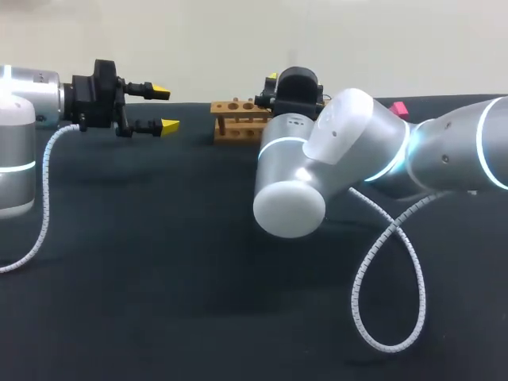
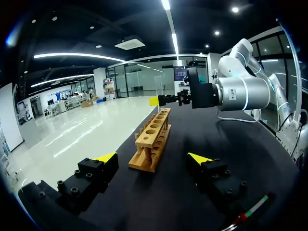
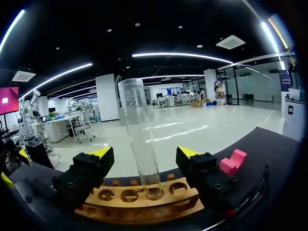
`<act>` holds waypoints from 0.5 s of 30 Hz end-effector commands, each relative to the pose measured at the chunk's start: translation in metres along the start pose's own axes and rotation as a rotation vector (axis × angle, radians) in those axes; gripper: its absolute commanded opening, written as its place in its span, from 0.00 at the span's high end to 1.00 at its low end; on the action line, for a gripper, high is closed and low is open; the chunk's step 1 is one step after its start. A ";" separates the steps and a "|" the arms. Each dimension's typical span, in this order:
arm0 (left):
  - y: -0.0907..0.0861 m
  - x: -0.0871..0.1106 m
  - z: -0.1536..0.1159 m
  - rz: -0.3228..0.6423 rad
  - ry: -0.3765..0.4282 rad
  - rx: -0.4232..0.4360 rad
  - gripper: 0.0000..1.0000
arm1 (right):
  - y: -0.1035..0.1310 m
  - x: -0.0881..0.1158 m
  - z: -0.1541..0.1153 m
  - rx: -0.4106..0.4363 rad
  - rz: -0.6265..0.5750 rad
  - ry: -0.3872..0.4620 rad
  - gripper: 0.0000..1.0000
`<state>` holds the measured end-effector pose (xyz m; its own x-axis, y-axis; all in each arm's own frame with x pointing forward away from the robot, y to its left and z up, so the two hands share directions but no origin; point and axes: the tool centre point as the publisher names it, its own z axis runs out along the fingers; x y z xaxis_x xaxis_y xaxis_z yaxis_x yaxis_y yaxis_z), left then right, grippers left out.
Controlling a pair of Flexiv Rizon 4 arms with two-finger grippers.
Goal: Grasp the test tube, adjust it, and insert it.
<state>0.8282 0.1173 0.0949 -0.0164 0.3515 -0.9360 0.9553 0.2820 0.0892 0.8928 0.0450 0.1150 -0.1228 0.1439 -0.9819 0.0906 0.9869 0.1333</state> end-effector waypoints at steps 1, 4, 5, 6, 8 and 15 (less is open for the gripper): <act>-0.002 0.001 -0.001 0.004 -0.005 -0.005 0.00 | -0.008 -0.007 -0.017 -0.047 0.005 0.019 0.00; -0.002 0.001 -0.001 0.004 -0.005 -0.005 0.00 | -0.008 -0.010 -0.027 -0.079 0.007 0.023 0.00; -0.002 0.001 -0.001 0.004 -0.005 -0.005 0.00 | -0.008 -0.012 -0.031 -0.092 0.009 0.025 0.00; -0.002 0.001 -0.001 0.004 -0.005 -0.005 0.00 | -0.008 -0.014 -0.034 -0.107 0.014 0.026 0.00; -0.002 0.001 -0.001 0.004 -0.005 -0.005 0.00 | -0.008 -0.016 -0.040 -0.136 0.010 0.030 0.00; -0.002 0.001 -0.001 0.004 -0.005 -0.005 0.00 | -0.007 -0.023 -0.057 -0.200 -0.015 0.048 0.00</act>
<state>0.8282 0.1173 0.0949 -0.0164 0.3515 -0.9360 0.9553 0.2820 0.0892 0.8460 0.0471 0.1383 -0.1656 0.1255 -0.9782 -0.0725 0.9876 0.1390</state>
